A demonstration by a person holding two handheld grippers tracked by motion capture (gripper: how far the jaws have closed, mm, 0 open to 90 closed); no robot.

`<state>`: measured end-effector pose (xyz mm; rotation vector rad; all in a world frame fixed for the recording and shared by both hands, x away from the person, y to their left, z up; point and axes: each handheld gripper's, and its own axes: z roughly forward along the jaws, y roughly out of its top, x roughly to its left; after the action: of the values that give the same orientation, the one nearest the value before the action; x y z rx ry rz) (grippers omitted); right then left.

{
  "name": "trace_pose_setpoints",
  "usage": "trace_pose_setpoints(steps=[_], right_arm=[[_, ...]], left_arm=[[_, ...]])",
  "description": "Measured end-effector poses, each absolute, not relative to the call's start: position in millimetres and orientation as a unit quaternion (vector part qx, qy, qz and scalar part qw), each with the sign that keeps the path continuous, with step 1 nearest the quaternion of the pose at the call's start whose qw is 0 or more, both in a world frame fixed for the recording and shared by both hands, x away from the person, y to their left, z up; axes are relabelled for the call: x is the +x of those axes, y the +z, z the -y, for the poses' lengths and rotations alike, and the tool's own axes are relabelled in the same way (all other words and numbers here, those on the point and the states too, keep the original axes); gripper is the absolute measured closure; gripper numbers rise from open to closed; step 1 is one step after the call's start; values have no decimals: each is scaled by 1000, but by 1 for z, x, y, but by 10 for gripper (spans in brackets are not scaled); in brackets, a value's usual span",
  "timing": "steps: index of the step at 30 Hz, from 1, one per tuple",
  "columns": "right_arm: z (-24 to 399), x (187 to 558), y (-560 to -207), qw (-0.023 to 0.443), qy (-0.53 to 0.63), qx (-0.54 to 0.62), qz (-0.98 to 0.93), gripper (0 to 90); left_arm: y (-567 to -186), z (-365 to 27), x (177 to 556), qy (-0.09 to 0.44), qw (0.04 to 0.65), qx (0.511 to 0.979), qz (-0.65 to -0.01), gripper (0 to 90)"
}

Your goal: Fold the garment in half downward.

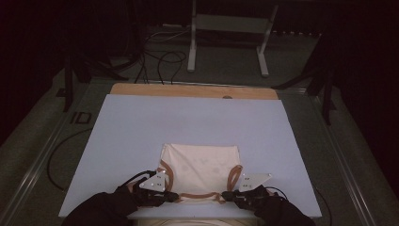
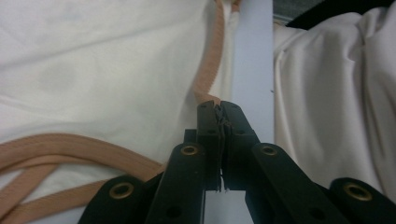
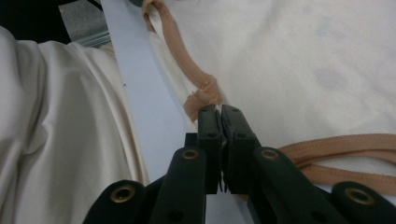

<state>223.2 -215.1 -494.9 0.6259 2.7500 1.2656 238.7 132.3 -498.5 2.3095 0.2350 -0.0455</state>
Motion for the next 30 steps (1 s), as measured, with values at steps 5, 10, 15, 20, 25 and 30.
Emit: trace_pose_setpoints(steps=[5,10,15,20,25,30], right_arm=[[218,224,-492,33,430,214,-876,620],[221,229,-489,43,440,233,-866,428],[220,233,-490,35,453,237,-858,216],[219,235,-486,43,464,240,-852,124],[221,242,-482,59,473,238,-846,91],[221,249,-476,80,469,229,-849,91]], left_arm=[[-496,-134,239,-7,407,908,-97,686],[-494,-136,242,-9,420,900,-114,492],[-491,-135,245,-13,431,892,-135,252],[-488,-135,249,-12,433,891,-134,73],[-486,-138,258,-9,448,881,-153,24],[-479,-143,266,27,456,873,-171,15]])
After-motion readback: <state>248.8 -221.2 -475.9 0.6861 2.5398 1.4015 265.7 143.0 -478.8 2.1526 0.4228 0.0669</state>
